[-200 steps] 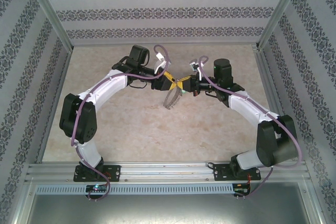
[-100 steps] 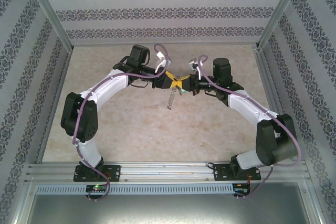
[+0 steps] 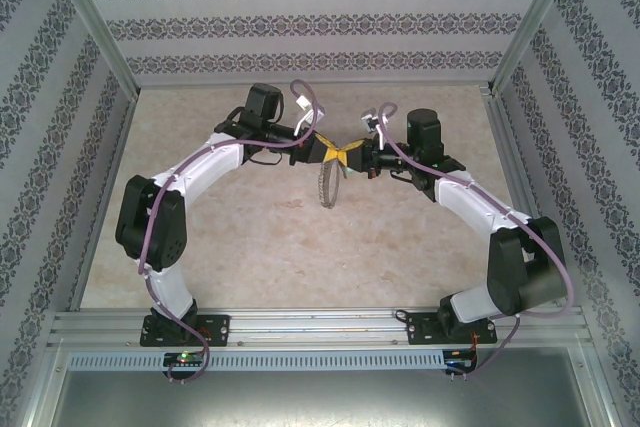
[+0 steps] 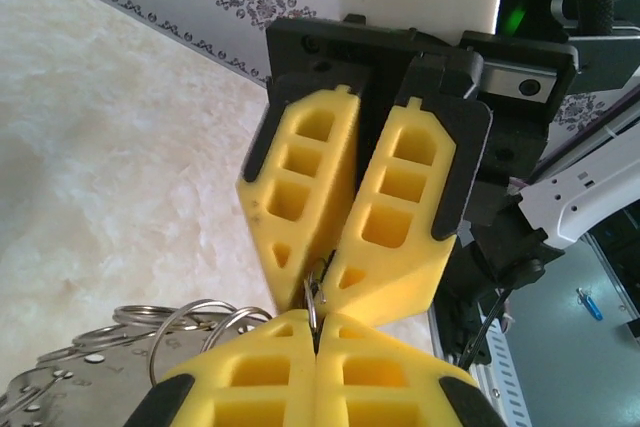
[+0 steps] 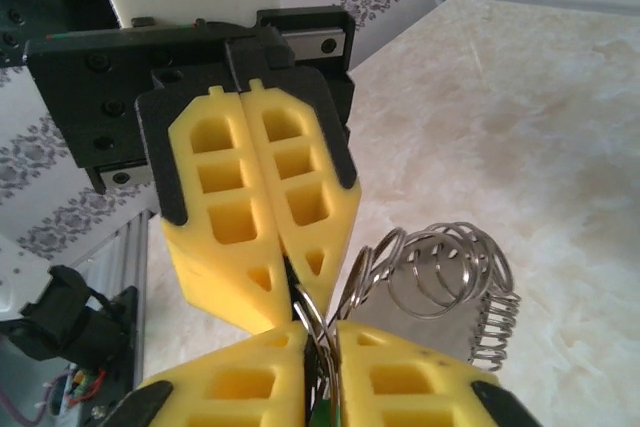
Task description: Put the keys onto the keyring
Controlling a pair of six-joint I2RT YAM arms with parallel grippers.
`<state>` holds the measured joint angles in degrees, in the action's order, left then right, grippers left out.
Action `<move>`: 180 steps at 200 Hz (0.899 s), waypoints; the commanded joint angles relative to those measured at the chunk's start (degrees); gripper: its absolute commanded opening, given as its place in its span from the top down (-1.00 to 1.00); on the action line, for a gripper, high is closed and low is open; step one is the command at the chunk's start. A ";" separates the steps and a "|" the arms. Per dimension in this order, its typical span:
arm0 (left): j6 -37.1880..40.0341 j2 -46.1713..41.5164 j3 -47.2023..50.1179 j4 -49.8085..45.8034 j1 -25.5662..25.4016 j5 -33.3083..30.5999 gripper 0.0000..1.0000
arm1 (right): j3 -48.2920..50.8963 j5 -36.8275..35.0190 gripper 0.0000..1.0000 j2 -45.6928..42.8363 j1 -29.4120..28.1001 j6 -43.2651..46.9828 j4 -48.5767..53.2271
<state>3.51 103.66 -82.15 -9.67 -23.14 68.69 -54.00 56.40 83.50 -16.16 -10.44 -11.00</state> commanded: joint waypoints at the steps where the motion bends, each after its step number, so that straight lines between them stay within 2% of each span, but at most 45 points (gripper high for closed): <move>1: -5.93 -2.31 3.13 14.11 0.11 -0.66 1.00 | 0.73 0.97 0.29 -3.36 0.29 -0.47 -1.96; 18: -10.07 -3.82 6.04 21.56 0.10 -1.10 1.00 | 3.13 -1.96 0.06 -6.49 1.54 -1.88 -3.75; 29: -12.05 -4.54 7.35 25.08 0.11 -1.31 1.00 | 5.39 -4.87 -0.01 -8.99 2.08 -3.07 -5.50; 63: -16.50 -5.99 9.72 31.00 0.09 -1.92 1.00 | 10.11 -9.84 -0.04 -15.56 3.05 -4.03 -5.92; 80: -19.24 -6.76 11.08 34.51 0.11 -2.13 1.00 | 12.60 -14.85 -0.07 -18.38 2.67 -5.09 -6.50; 106: -26.39 -7.83 14.38 45.34 0.11 -2.04 1.00 | 16.53 -22.90 -0.11 -21.83 0.07 -5.83 -8.40; 130: -31.74 -8.11 15.82 52.19 0.11 -1.55 1.00 | 18.02 -27.09 -0.12 -22.90 -3.04 -5.00 -9.03; 180: -33.24 -9.66 17.28 53.64 0.02 -1.99 1.00 | 16.94 -33.49 -0.13 -21.07 -8.84 -2.55 -9.61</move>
<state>-27.31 96.75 -65.23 37.80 -23.14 65.82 -36.25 28.18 61.67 -23.03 -14.68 -17.80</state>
